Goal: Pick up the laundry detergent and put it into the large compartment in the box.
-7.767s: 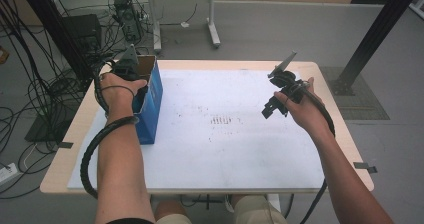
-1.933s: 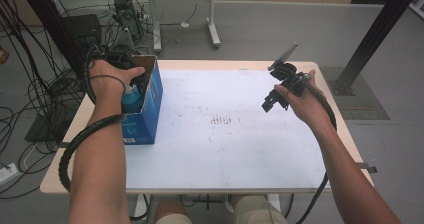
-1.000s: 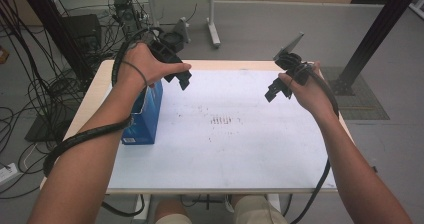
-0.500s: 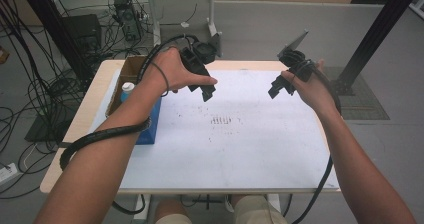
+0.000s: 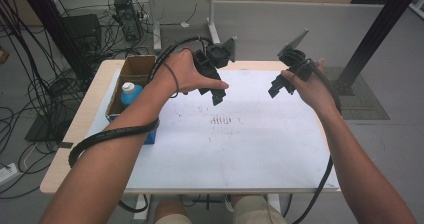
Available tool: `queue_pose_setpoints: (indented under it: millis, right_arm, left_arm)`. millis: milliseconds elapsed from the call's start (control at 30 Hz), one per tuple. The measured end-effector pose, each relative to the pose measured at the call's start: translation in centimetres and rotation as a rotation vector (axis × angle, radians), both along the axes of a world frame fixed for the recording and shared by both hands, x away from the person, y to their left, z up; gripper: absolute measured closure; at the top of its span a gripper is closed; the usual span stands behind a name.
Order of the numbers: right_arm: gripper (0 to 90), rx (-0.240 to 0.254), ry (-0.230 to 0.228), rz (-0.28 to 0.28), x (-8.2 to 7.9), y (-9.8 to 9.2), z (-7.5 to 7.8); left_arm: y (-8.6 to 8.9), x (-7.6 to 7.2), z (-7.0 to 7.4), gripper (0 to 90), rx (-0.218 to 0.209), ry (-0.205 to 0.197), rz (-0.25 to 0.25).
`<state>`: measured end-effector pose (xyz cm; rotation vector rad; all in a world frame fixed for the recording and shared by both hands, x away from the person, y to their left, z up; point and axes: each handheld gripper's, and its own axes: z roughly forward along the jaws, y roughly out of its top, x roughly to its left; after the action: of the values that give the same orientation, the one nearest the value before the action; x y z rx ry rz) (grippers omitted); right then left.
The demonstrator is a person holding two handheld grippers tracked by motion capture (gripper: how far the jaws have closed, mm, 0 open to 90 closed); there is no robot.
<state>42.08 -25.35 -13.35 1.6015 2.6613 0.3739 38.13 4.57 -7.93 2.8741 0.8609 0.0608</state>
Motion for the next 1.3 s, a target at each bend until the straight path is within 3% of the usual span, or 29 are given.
queue_pose_setpoints:
  millis: [1300]
  right_arm:
    - [9.2, -0.015, 0.000, -0.002, 0.09, 0.34, 0.10]
  left_arm:
    - [0.54, 0.09, -0.04, 9.4, -0.016, 0.005, 0.001]
